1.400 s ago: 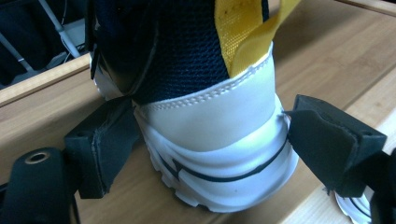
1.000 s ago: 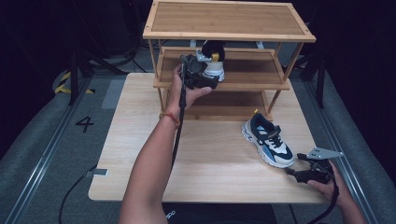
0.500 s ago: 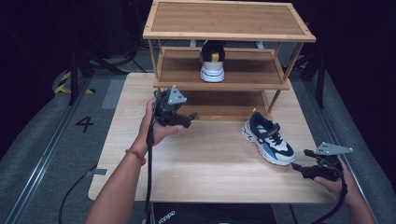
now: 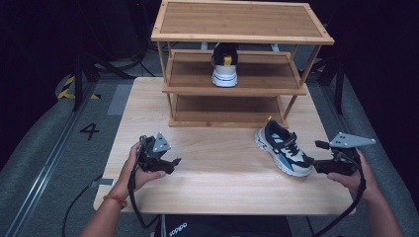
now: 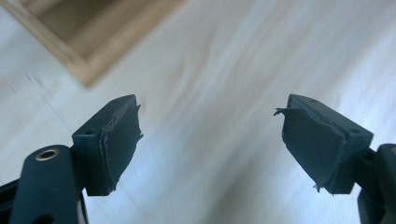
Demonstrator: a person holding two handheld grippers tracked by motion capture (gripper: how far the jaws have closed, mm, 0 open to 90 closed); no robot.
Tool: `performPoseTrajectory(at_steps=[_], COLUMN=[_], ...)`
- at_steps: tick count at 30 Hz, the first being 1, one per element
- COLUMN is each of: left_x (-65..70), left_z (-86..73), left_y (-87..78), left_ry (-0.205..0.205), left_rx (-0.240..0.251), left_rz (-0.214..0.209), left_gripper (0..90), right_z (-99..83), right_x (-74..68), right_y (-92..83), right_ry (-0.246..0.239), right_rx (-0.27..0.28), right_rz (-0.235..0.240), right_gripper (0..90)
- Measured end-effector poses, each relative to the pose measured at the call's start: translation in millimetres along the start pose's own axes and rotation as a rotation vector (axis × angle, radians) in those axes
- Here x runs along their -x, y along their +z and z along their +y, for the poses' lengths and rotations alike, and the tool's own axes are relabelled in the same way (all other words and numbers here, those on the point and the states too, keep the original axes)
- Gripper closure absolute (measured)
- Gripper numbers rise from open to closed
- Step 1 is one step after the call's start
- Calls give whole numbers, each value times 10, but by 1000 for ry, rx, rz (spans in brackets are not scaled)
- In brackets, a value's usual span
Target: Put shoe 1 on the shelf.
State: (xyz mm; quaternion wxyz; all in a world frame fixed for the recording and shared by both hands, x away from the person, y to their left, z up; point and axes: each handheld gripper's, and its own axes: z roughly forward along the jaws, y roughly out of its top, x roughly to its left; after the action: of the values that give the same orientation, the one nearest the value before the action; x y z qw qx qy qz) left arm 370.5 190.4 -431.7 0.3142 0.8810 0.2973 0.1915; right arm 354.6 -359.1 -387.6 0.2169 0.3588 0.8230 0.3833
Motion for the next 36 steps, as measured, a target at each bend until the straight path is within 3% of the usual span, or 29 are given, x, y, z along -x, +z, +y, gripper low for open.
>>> performPoseTrajectory(at_steps=[3, 8, 10, 13, 14, 16, 19, 23, 27, 33, 36], left_x=[24, 58, 67, 69, 77, 63, 52, 23, 28, 35, 34], left_z=[-152, -328, -405, -487, -512, -547, -580, -611, -611, -605, -602], left_y=[6, 17, 41, 78, 94, 96, 106, 125, 126, 129, 131], left_ry=[-25, -66, -69, -68, -73, -96, -117, -137, -140, -137, -131], left_rx=[-4, -14, -26, -49, -52, -31, -10, 7, 10, 10, 9], left_rz=[-39, -58, -57, -61, -57, -65, -82, -94, -92, -91, -95], left_gripper=[199, 199, 199, 199, 199, 186, 172, 161, 161, 160, 160], right_z=[154, 374, 508, 660, 660, 715, 729, 747, 759, 815, 830], right_x=[-45, -143, -192, -226, -226, -213, -191, -183, -178, -159, -231], right_y=[96, 337, 494, 737, 737, 918, 1012, 1215, 1315, 1334, 1326], right_ry=[-10, -44, -44, -33, -33, -21, 1, 27, 29, 13, -2], right_rx=[16, -9, -21, -69, -69, -124, -146, -215, -247, -263, -259], right_rz=[1, -7, 19, 43, 43, 41, 63, 72, 29, 63, 130], right_gripper=[287, 349, 393, 469, 469, 508, 527, 571, 612, 693, 746])
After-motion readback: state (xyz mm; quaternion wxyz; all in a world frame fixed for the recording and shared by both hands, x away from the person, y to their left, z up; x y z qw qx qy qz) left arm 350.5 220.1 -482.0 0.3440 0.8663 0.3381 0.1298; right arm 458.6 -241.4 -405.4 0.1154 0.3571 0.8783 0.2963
